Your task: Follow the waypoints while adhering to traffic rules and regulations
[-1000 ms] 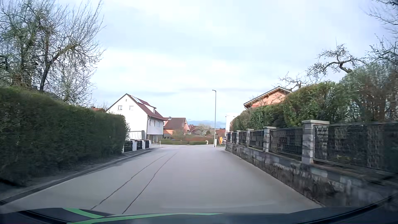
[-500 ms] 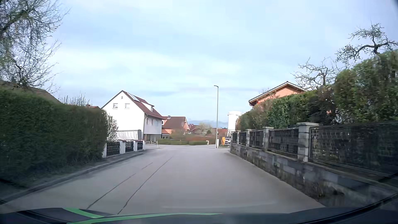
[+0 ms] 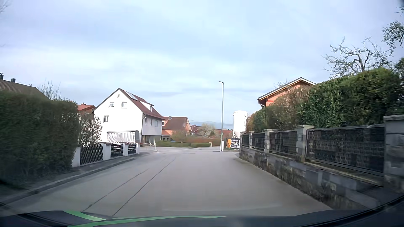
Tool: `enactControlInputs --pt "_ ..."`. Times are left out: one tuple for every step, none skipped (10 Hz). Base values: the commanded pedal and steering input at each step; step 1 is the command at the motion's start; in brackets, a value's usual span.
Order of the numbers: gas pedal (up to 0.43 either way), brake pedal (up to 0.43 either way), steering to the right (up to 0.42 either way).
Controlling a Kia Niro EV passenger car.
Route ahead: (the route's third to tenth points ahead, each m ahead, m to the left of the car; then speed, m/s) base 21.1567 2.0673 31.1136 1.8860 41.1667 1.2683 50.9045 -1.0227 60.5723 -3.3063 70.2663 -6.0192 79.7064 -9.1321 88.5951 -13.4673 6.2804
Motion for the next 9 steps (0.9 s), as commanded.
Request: enactControlInputs --pt "0.000 0.085 0.005" --pt "0.000 0.079 0.005" --pt "0.000 0.085 0.005" --pt "0.000 0.085 0.005" --pt "0.000 0.091 0.005" --pt "0.000 0.091 0.005" --pt "0.000 0.098 0.005" --pt "0.000 0.104 0.005" --pt "0.000 0.110 0.005"
